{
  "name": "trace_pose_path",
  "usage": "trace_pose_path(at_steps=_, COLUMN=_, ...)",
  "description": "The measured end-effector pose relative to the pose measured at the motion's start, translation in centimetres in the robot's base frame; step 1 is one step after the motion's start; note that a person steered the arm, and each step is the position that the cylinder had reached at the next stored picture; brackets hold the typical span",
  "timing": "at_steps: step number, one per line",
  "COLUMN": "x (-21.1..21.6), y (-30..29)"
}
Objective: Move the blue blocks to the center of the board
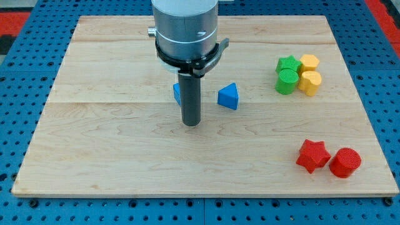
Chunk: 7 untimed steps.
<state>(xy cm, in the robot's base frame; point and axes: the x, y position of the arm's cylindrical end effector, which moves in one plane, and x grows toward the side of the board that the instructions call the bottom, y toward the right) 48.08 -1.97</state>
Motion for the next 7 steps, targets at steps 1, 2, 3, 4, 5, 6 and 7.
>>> trace_pose_path(at_steps=1, x=-1.6, y=-0.2)
trace_pose_path(at_steps=2, x=-3.9, y=-1.2)
trace_pose_path(at_steps=3, x=-4.2, y=-4.1)
trace_pose_path(at_steps=4, x=-1.0, y=1.3)
trace_pose_path(at_steps=5, x=-1.0, y=8.8)
trace_pose_path(at_steps=6, x=-1.9, y=11.7)
trace_pose_path(at_steps=7, x=-4.4, y=8.6)
